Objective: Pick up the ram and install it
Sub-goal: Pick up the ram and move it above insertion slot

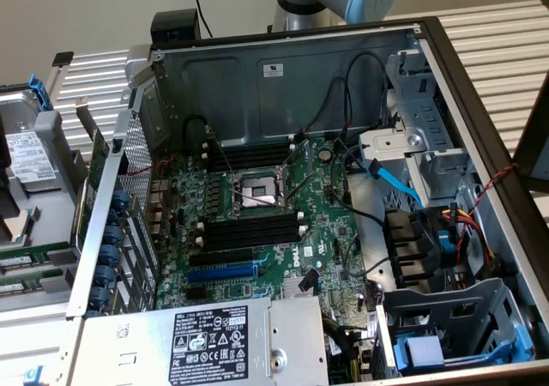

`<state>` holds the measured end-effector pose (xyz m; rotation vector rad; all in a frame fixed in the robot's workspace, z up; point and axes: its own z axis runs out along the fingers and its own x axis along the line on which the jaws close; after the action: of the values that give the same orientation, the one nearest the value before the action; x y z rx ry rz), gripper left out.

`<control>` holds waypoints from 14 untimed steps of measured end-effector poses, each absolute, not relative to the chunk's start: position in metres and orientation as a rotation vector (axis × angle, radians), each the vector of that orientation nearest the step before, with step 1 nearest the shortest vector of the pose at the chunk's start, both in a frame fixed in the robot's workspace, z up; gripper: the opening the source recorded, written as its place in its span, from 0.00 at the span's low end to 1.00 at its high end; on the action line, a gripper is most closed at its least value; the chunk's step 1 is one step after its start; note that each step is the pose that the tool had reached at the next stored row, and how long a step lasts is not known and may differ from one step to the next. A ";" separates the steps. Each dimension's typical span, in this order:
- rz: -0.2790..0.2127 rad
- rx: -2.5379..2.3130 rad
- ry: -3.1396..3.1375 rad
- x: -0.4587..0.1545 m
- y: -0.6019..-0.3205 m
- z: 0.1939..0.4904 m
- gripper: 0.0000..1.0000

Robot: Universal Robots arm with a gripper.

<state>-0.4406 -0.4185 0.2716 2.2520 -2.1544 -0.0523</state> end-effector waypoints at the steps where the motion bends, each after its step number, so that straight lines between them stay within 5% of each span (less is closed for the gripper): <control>1: -0.052 2.250 -2.157 -0.441 -0.420 0.270 0.38; 14: -0.053 2.208 -2.200 -0.441 -0.430 0.246 0.38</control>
<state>-0.4407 -0.4296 0.2462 2.2081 -2.2005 -0.0530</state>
